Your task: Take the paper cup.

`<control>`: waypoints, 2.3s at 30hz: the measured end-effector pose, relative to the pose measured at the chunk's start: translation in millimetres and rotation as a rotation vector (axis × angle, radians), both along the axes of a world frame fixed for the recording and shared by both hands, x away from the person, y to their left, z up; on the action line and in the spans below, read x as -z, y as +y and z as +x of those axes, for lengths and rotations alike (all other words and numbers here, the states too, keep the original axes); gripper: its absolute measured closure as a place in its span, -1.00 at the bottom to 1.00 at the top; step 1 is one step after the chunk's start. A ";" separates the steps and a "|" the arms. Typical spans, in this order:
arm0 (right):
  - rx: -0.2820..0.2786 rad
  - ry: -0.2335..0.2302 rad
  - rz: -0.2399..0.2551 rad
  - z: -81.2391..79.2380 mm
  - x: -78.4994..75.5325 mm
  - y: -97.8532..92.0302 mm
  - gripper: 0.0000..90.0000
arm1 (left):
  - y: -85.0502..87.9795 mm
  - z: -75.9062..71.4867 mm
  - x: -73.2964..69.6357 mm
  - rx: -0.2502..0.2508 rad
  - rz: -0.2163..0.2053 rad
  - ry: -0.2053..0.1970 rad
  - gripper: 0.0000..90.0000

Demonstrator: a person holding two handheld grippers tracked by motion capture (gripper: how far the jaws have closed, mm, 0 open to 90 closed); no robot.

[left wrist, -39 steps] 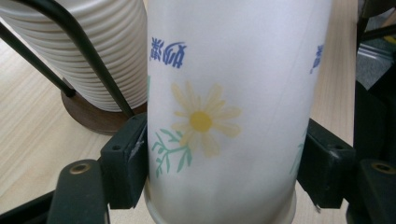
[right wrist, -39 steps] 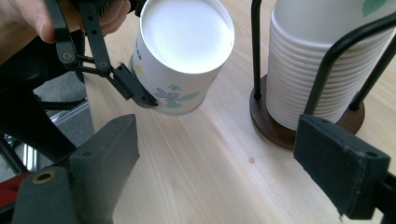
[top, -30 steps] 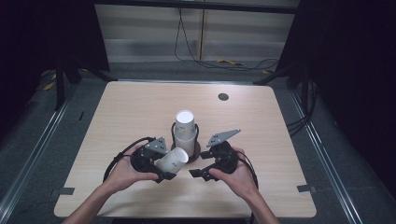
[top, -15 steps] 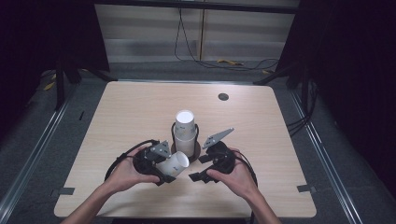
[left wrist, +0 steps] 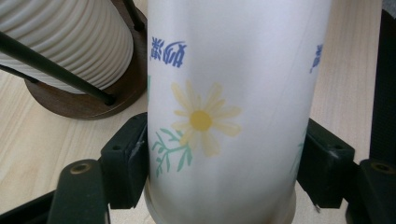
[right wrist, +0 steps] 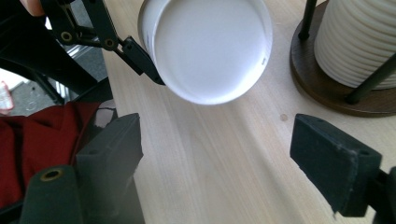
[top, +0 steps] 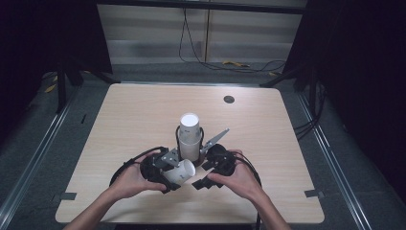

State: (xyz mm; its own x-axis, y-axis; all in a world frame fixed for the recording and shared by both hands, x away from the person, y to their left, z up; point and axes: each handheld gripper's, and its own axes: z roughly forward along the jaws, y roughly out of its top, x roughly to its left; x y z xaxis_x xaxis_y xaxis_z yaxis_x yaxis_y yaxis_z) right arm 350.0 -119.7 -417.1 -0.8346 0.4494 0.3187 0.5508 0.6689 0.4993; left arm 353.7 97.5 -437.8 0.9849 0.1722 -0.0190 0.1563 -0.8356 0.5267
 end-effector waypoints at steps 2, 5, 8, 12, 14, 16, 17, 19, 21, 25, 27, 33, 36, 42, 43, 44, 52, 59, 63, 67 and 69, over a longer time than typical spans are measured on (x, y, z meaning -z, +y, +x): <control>-0.007 0.013 -0.002 1.7 -0.3 1.3 -0.61 | -1.2 -0.4 0.3 0.008 0.016 -0.003 -0.37; -0.011 0.037 -0.017 3.7 -2.0 3.6 -0.59 | -3.2 -1.2 0.8 0.014 0.029 -0.009 -0.37; -0.026 0.047 -0.026 6.6 -1.4 6.3 -0.56 | -5.1 -2.1 1.1 0.021 0.040 -0.020 -0.37; -0.054 0.058 -0.040 8.9 0.4 10.5 -0.55 | -7.6 -3.9 3.0 0.034 0.056 -0.021 -0.37; -0.059 0.066 -0.048 9.3 1.9 12.5 -0.55 | -9.1 -5.7 4.4 0.033 0.054 -0.020 -0.37; -0.057 0.074 -0.050 9.4 2.8 13.3 -0.55 | -10.0 -6.3 5.2 0.036 0.059 -0.027 -0.37; -0.064 0.078 -0.056 10.7 4.3 14.9 -0.54 | -10.7 -6.3 5.1 0.049 0.065 -0.029 -0.36; -0.079 0.090 -0.050 11.0 4.6 15.8 -0.42 | -11.6 -7.4 5.9 0.045 0.067 -0.032 -0.36; -0.084 0.103 -0.058 11.4 5.1 17.0 -0.47 | -12.3 -7.1 6.6 0.058 0.071 -0.042 -0.36; -0.085 0.106 -0.066 13.9 6.6 18.9 -0.47 | -12.5 -7.2 6.6 0.057 0.067 -0.043 -0.36; -0.080 0.112 -0.075 14.4 5.8 20.3 -0.48 | -13.1 -8.0 7.1 0.061 0.069 -0.048 -0.36; -0.087 0.118 -0.086 18.2 4.1 26.1 -0.49 | -15.1 -9.9 9.1 0.063 0.069 -0.056 -0.35; -0.094 0.127 -0.093 20.3 6.0 28.6 -0.50 | -16.1 -11.0 10.2 0.064 0.072 -0.062 -0.35; -0.088 0.157 -0.094 22.7 9.1 31.7 -0.48 | -18.2 -15.8 8.6 0.082 0.082 -0.103 -0.35; -0.088 0.164 -0.090 22.8 8.6 31.9 -0.46 | -18.6 -16.5 8.5 0.081 0.079 -0.101 -0.35; -0.091 0.167 -0.086 22.8 8.5 31.9 -0.45 | -18.9 -17.1 8.1 0.080 0.077 -0.100 -0.35; -0.098 0.179 -0.045 22.4 9.6 29.4 -0.31 | -20.5 -19.7 8.4 0.091 0.082 -0.119 -0.34; -0.098 0.194 -0.039 21.9 10.6 28.8 -0.27 | -20.4 -20.0 9.5 0.105 0.086 -0.119 -0.34; -0.096 0.204 -0.036 22.0 10.9 28.0 -0.25 | -19.4 -20.5 10.0 0.105 0.074 -0.115 -0.35; -0.100 0.211 -0.032 21.8 11.4 28.0 -0.24 | -18.4 -20.4 10.3 0.104 0.067 -0.102 -0.38; -0.103 0.213 -0.031 21.8 11.1 27.6 -0.24 | -17.7 -20.5 10.5 0.103 0.057 -0.105 -0.40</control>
